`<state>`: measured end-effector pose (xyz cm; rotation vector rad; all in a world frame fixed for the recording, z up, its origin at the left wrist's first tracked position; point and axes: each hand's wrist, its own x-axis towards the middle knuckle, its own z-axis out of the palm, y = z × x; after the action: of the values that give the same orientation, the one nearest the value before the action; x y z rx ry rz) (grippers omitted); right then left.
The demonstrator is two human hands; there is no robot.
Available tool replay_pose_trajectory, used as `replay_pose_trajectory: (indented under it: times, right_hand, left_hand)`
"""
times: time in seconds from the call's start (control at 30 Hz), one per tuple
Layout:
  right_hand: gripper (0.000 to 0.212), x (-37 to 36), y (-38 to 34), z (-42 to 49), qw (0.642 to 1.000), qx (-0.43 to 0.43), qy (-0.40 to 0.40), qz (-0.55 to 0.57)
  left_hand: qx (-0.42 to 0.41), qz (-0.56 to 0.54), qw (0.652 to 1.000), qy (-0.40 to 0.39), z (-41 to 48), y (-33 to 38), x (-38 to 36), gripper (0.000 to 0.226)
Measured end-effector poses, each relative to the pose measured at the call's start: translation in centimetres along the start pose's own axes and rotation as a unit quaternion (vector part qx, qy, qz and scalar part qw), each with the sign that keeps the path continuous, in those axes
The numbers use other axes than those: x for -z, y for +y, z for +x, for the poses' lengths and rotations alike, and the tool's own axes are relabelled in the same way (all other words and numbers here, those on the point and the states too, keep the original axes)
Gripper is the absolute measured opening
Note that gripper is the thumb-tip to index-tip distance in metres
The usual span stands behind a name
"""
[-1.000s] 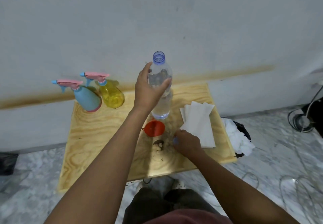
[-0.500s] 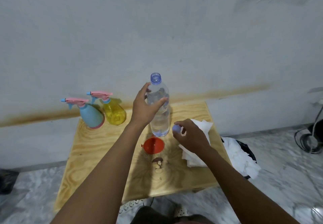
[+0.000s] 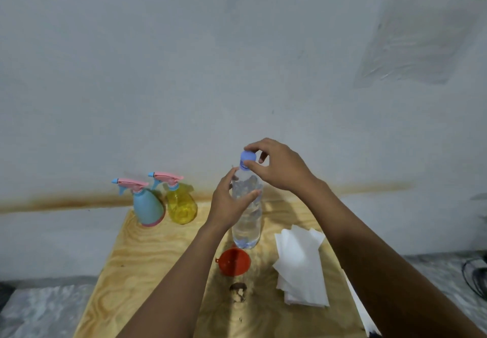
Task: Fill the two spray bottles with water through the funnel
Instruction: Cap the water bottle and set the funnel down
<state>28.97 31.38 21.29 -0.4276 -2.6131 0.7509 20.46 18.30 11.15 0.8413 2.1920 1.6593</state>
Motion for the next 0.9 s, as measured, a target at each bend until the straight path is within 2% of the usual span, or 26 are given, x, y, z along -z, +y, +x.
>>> replay_pose_trajectory:
  times: [0.17,0.37,0.57,0.67,0.9]
  right_hand:
    - [0.036,-0.2,0.0,0.8,0.998,0.001,-0.046,-0.050]
    - [0.034,-0.2,0.0,0.9,0.997,-0.009,-0.050,-0.061]
    - [0.037,-0.3,-0.6,1.5,0.994,-0.059,-0.039,-0.078]
    - [0.042,0.4,-0.7,1.7,0.994,-0.018,-0.076,-0.078]
    - [0.034,1.6,-0.6,3.0,0.977,0.062,-0.177,-0.107]
  left_hand:
    - [0.003,-0.001,1.000,-0.004,0.1,-0.2,0.0,0.079]
    - [-0.007,-0.002,1.000,-0.003,0.1,-0.2,0.0,0.077]
    - [-0.010,-0.015,1.000,-0.002,0.1,-0.1,0.0,0.073]
    - [-0.018,-0.012,1.000,-0.005,0.1,-0.1,0.0,0.071]
    - [-0.003,0.001,1.000,0.000,0.1,-0.2,0.1,0.079]
